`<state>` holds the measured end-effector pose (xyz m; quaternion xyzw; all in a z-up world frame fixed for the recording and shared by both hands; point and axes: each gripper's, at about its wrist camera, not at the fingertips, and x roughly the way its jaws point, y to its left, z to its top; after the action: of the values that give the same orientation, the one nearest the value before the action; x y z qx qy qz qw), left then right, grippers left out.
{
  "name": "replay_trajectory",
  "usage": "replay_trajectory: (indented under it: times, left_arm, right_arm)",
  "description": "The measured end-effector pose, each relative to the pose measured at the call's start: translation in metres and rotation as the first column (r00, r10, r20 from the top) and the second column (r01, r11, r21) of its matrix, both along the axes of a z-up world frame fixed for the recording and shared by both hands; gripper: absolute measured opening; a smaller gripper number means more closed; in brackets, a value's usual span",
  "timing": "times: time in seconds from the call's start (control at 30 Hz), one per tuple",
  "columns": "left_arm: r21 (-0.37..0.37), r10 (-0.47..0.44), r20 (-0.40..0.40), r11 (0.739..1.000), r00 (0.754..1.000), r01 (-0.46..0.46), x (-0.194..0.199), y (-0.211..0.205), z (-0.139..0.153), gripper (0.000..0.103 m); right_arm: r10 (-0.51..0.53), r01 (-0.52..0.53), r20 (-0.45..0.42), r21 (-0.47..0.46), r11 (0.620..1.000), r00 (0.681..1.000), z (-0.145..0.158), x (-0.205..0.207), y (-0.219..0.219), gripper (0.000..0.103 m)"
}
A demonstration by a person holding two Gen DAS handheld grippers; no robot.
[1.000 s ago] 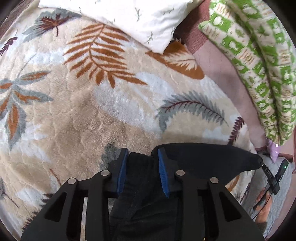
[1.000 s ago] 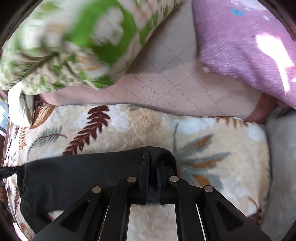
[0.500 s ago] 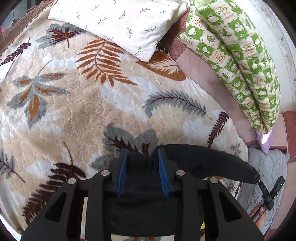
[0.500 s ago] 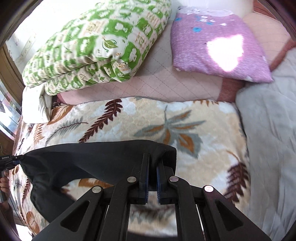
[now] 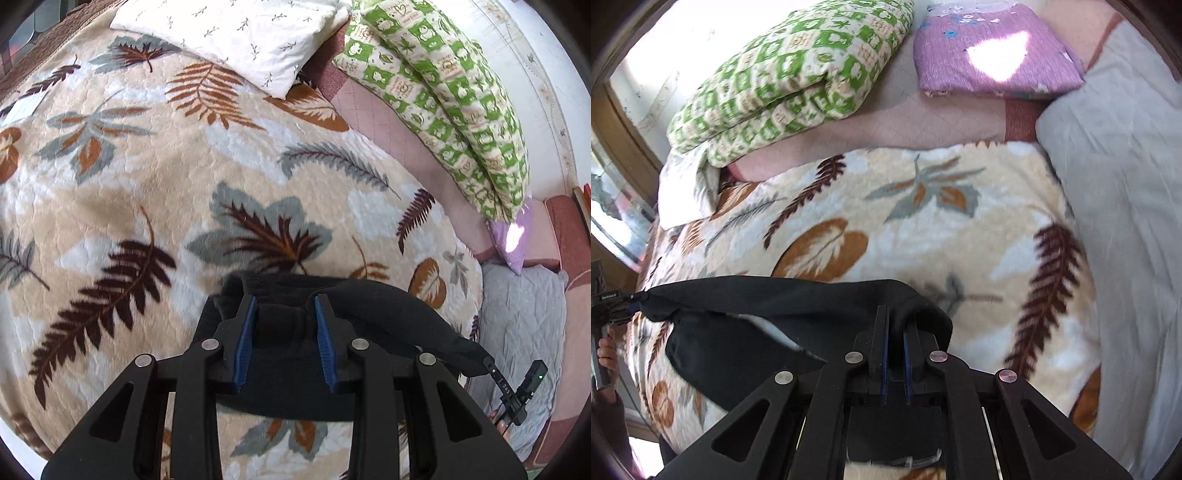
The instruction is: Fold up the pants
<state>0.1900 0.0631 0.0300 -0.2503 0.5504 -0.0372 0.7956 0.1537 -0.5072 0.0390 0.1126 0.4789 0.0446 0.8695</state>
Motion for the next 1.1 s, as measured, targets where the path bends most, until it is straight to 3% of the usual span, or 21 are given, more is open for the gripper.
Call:
replay_trajectory:
  times: [0.4,0.73,0.97,1.1]
  left_arm:
    - [0.0,-0.015,-0.078,1.0,0.997,0.015,-0.061,0.02,-0.044,0.028]
    - [0.022,-0.038,-0.133,0.999,0.99,0.042,-0.074,0.032,-0.069,0.029]
    - [0.064,-0.086,-0.137,0.993,0.987,0.096,-0.078,0.024,-0.069,0.033]
    - [0.067,-0.116,-0.143,0.99,0.983,0.127,-0.083,0.024,-0.062,0.04]
  right_arm:
    - [-0.034,0.035,-0.007,0.154,0.987,0.999,-0.048,-0.09,-0.003,0.006]
    - [-0.115,0.119,-0.029,0.195,0.974,0.993,-0.067,-0.117,-0.018,0.006]
    - [-0.148,0.152,-0.041,0.139,0.978,0.988,-0.067,-0.129,-0.021,0.03]
    - [-0.148,0.151,-0.039,0.11,0.982,0.988,-0.054,-0.136,-0.02,0.035]
